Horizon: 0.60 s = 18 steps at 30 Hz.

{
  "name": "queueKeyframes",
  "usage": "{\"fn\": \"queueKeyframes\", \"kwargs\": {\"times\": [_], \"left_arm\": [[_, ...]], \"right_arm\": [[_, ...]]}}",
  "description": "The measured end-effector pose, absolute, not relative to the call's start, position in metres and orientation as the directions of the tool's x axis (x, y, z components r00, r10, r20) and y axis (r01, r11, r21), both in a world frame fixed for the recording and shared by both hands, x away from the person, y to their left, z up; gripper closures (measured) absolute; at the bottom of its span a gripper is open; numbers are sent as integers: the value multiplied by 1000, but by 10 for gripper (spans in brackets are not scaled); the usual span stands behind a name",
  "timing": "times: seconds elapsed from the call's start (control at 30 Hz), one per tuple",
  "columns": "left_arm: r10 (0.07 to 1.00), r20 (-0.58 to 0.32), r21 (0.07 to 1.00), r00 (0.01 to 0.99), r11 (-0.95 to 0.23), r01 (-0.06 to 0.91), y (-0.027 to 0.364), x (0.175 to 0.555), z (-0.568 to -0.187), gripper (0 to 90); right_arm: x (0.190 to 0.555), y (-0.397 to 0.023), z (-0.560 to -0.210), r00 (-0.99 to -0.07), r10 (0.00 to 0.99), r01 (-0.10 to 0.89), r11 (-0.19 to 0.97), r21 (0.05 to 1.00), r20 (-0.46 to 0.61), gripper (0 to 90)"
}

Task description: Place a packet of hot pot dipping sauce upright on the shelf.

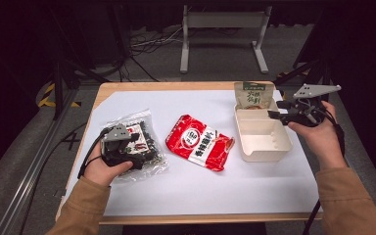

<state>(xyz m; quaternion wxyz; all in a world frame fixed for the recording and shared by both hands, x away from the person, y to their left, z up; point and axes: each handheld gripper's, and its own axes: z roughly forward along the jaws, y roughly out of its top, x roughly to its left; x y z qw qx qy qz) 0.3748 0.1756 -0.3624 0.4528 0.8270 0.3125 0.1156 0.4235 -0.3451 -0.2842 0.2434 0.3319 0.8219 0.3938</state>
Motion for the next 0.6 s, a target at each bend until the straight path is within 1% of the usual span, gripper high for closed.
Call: {"fn": "queueKeyframes", "kwargs": {"times": [0.13, 0.2, 0.33, 0.4, 0.5, 0.6], "left_arm": [[626, -92, 819, 774, -394, 416, 177, 375, -361, 125], [628, -96, 816, 772, -394, 422, 178, 375, -361, 131], [626, -104, 821, 773, -384, 422, 177, 376, -361, 128], [618, -115, 833, 778, -367, 414, 176, 377, -361, 85], [609, -89, 829, 789, -394, 397, 172, 378, -360, 46], [611, -95, 825, 786, -393, 405, 169, 381, -360, 40]], "right_arm": [[411, -339, -288, -674, 728, 342, 458, 820, -126, 467], [401, -332, -293, -693, 712, 330, 455, 827, -115, 458], [392, -325, -299, -720, 686, 318, 455, 832, -100, 451], [386, -321, -302, -734, 673, 310, 453, 836, -93, 448], [380, -316, -305, -748, 659, 302, 444, 844, -79, 442], [379, -314, -306, -753, 653, 303, 458, 836, -85, 440]]}}
